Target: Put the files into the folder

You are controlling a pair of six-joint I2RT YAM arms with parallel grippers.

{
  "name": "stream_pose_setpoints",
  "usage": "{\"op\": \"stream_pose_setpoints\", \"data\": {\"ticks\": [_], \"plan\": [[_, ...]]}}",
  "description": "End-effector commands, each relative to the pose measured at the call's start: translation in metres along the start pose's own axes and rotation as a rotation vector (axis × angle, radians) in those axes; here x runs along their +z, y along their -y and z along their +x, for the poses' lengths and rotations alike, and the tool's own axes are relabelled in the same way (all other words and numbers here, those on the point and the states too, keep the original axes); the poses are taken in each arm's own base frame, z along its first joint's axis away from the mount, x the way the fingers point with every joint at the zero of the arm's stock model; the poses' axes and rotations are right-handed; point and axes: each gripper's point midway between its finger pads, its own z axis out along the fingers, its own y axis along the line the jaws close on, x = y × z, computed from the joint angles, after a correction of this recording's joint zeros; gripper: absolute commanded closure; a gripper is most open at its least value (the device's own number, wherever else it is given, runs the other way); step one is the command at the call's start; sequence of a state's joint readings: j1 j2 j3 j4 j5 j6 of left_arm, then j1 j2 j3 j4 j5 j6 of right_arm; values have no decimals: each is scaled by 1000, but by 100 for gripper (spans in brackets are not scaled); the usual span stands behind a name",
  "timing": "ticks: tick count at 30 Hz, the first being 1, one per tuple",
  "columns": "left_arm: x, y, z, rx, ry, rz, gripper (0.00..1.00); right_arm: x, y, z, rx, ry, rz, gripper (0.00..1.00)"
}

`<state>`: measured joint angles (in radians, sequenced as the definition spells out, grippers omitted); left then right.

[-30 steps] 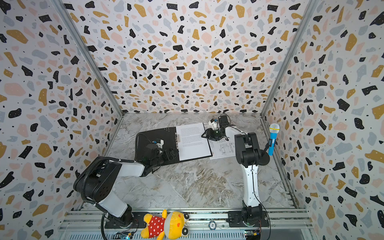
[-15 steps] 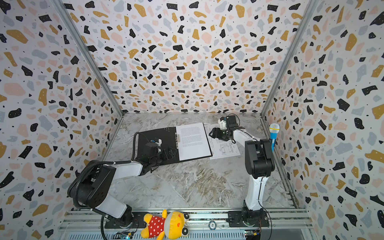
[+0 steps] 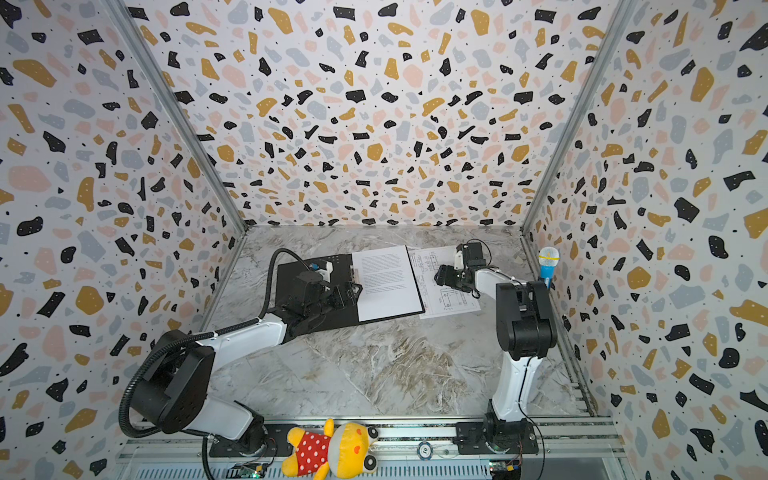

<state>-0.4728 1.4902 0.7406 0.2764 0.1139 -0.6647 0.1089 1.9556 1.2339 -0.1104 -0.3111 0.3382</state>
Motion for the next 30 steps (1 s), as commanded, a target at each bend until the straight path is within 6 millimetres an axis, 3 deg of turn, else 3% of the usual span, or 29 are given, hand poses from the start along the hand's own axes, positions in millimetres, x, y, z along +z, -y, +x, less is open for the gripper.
{"op": "stream_pose_setpoints", "data": {"ticks": [1,8,13,30], "plan": [[-4,5,-7,26,22,1,1,-1,3,-13,-17,5,59,21],[-3,4,-4,25,20,10,1,5,32,19,28,-88,178,23],[-3,6,-4,27,21,19,1,2,41,45,63,-142,200,24],[-3,18,-3,54,20,58,1,-52,47,132,210,-124,176,23]]}}
